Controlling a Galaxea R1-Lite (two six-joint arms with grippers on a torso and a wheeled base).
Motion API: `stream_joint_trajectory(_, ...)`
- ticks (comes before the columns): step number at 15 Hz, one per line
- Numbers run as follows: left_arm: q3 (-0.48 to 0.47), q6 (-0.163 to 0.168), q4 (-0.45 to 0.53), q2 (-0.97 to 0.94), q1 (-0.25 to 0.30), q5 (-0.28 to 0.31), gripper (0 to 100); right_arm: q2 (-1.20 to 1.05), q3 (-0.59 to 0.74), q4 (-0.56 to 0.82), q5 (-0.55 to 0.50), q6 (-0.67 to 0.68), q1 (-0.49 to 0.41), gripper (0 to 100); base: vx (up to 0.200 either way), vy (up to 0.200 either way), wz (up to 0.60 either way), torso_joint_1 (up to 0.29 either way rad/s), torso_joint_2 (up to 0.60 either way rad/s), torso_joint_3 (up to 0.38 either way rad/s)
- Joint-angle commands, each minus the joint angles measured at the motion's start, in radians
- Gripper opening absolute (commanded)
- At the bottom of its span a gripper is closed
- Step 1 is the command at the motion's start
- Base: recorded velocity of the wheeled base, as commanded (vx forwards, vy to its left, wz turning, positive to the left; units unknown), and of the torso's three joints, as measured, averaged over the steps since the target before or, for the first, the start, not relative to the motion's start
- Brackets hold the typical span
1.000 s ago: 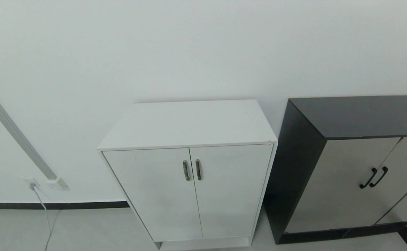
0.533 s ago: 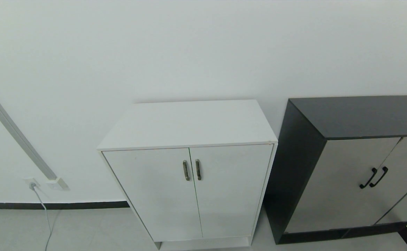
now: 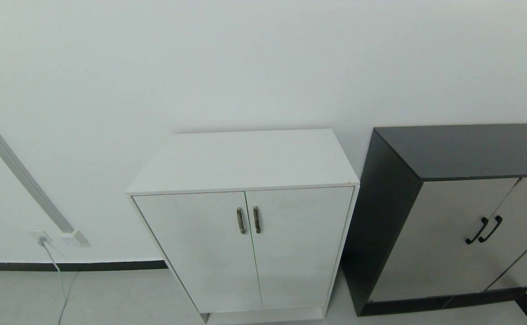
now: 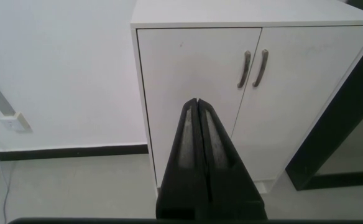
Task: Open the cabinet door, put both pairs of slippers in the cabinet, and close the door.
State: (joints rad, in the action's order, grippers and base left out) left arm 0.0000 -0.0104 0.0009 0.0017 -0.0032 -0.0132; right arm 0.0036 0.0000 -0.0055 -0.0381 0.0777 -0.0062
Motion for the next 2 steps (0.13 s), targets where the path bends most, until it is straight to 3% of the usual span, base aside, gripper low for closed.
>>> stream_joint_trajectory(1, 0.0, 0.0, 0.001, 0.0, 0.0, -0.001, 0, -0.002, 0.0, -0.001, 0.001, -0.001, 0.0, 0, 0.0, 0.0, 0.0, 0.0, 0.0, 0.0)
stream_joint_trajectory(2, 0.0, 0.0, -0.001, 0.0, 0.0, -0.001, 0, -0.002, 0.0, -0.001, 0.003, -0.004, 0.0, 0, 0.0, 0.0, 0.0, 0.0, 0.0, 0.0)
